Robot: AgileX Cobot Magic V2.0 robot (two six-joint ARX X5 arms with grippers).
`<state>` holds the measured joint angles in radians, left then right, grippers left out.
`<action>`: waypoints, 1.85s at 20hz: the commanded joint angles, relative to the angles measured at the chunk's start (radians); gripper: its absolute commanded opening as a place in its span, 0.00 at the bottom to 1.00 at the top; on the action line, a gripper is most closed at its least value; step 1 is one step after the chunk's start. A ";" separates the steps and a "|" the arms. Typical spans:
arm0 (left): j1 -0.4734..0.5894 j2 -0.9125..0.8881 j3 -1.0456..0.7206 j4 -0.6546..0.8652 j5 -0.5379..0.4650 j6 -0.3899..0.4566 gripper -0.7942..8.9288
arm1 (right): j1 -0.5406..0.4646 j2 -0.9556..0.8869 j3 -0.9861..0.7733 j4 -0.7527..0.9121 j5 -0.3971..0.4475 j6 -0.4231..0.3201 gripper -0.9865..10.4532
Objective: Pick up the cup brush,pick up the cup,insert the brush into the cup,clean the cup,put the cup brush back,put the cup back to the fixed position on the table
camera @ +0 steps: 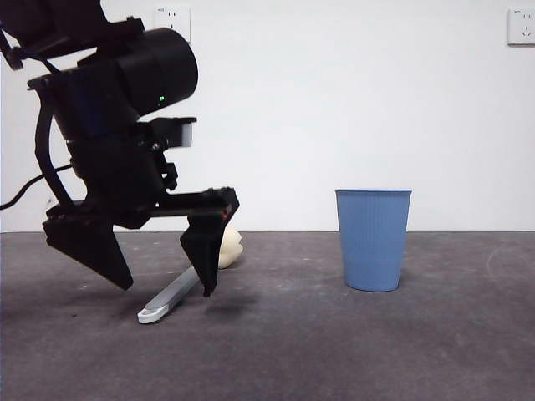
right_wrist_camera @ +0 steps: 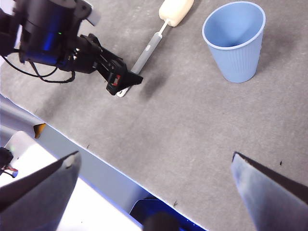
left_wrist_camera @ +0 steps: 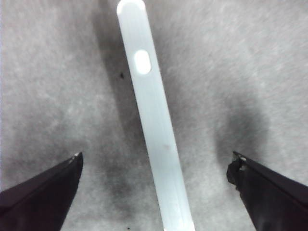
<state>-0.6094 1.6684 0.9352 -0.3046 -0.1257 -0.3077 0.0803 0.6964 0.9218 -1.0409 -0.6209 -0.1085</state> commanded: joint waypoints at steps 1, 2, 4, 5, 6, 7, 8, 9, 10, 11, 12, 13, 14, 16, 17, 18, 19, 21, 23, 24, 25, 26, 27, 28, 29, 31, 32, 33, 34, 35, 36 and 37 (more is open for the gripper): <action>-0.007 0.026 0.000 0.004 -0.006 -0.019 0.63 | 0.002 0.000 0.003 0.005 -0.002 0.011 0.60; -0.008 0.027 0.000 0.004 -0.011 -0.028 0.62 | 0.002 0.000 0.003 0.005 -0.003 0.013 0.60; -0.018 0.027 0.000 0.004 -0.020 -0.031 0.44 | 0.002 -0.001 0.003 0.005 -0.003 0.014 0.57; -0.018 0.027 0.000 0.000 -0.015 -0.031 0.37 | 0.002 -0.001 0.003 0.005 -0.003 0.014 0.57; -0.018 0.027 0.000 -0.005 -0.001 -0.029 0.28 | 0.002 -0.001 0.003 0.005 -0.003 0.014 0.57; -0.021 0.027 0.000 -0.009 0.005 -0.029 0.20 | 0.002 -0.001 0.003 0.004 -0.003 0.014 0.57; -0.027 0.027 0.000 -0.017 0.006 -0.029 0.13 | 0.002 -0.001 0.003 0.004 -0.003 0.014 0.57; -0.031 0.027 0.000 -0.024 0.006 -0.029 0.11 | 0.002 -0.001 0.003 0.004 -0.005 0.014 0.57; -0.034 0.027 0.000 -0.034 0.005 -0.029 0.10 | 0.002 -0.001 0.003 0.004 -0.009 0.014 0.57; -0.036 0.027 0.000 -0.041 0.005 -0.029 0.10 | 0.002 -0.001 0.003 0.003 -0.009 0.015 0.57; -0.038 0.027 0.000 -0.044 0.005 -0.029 0.10 | 0.002 -0.001 0.003 0.003 -0.009 0.015 0.57; -0.039 0.027 0.000 -0.045 0.005 -0.030 0.07 | 0.002 -0.001 0.003 0.003 -0.009 0.016 0.57; -0.040 0.027 0.000 -0.046 0.006 -0.030 0.07 | 0.002 -0.002 0.003 0.002 -0.009 0.015 0.57; -0.039 0.025 0.000 -0.063 0.004 -0.029 0.07 | 0.002 -0.002 0.003 -0.005 -0.009 0.020 0.57; -0.039 0.020 0.001 -0.078 0.004 -0.029 0.07 | 0.002 -0.001 0.003 -0.005 -0.008 0.033 0.57; -0.039 0.008 0.001 -0.093 0.004 -0.018 0.07 | 0.002 0.000 0.003 -0.005 -0.008 0.045 0.57; -0.039 -0.007 0.001 -0.102 0.003 -0.003 0.07 | 0.002 0.002 0.003 -0.005 -0.008 0.054 0.57; -0.039 -0.060 0.001 -0.119 -0.001 0.012 0.07 | 0.003 0.018 0.003 -0.003 -0.009 0.059 0.57; -0.039 -0.134 0.001 -0.144 -0.001 0.027 0.07 | 0.019 0.039 0.003 0.023 -0.009 0.060 0.57; -0.039 -0.184 0.001 -0.167 -0.001 0.045 0.07 | 0.028 0.055 0.002 0.048 -0.008 0.067 0.57; -0.039 -0.233 0.001 -0.190 -0.001 0.055 0.07 | 0.035 0.071 0.000 0.077 -0.005 0.075 0.57; -0.039 -0.283 0.001 -0.212 0.000 0.070 0.07 | 0.041 0.090 -0.010 0.118 0.000 0.092 0.57; -0.039 -0.335 0.001 -0.237 0.001 0.073 0.07 | 0.047 0.108 -0.027 0.170 0.001 0.116 0.58; -0.039 -0.386 0.001 -0.262 0.000 0.073 0.07 | 0.055 0.126 -0.052 0.225 0.005 0.136 0.58; -0.039 -0.436 0.001 -0.285 0.000 0.076 0.07 | 0.071 0.144 -0.081 0.283 0.030 0.153 0.58; -0.039 -0.528 0.001 -0.332 0.000 0.077 0.07 | 0.123 0.177 -0.151 0.409 0.137 0.174 0.58; -0.039 -0.570 0.001 -0.354 -0.001 0.086 0.07 | 0.153 0.193 -0.190 0.481 0.189 0.190 0.58; -0.039 -0.606 0.001 -0.373 -0.002 0.097 0.07 | 0.182 0.208 -0.228 0.558 0.232 0.209 0.58; -0.039 -0.636 0.001 -0.390 -0.002 0.099 0.07 | 0.208 0.224 -0.263 0.638 0.267 0.228 0.58; -0.039 -0.660 0.001 -0.408 -0.002 0.099 0.07 | 0.235 0.245 -0.291 0.706 0.311 0.240 0.58; -0.039 -0.679 0.001 -0.428 -0.002 0.100 0.07 | 0.265 0.269 -0.315 0.764 0.354 0.243 0.58; -0.039 -0.695 0.001 -0.450 -0.002 0.103 0.07 | 0.291 0.293 -0.336 0.810 0.389 0.242 0.58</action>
<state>-0.6445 0.9741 0.9390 -0.7567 -0.1242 -0.2203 0.3672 0.9863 0.6014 -0.2424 -0.2386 0.1165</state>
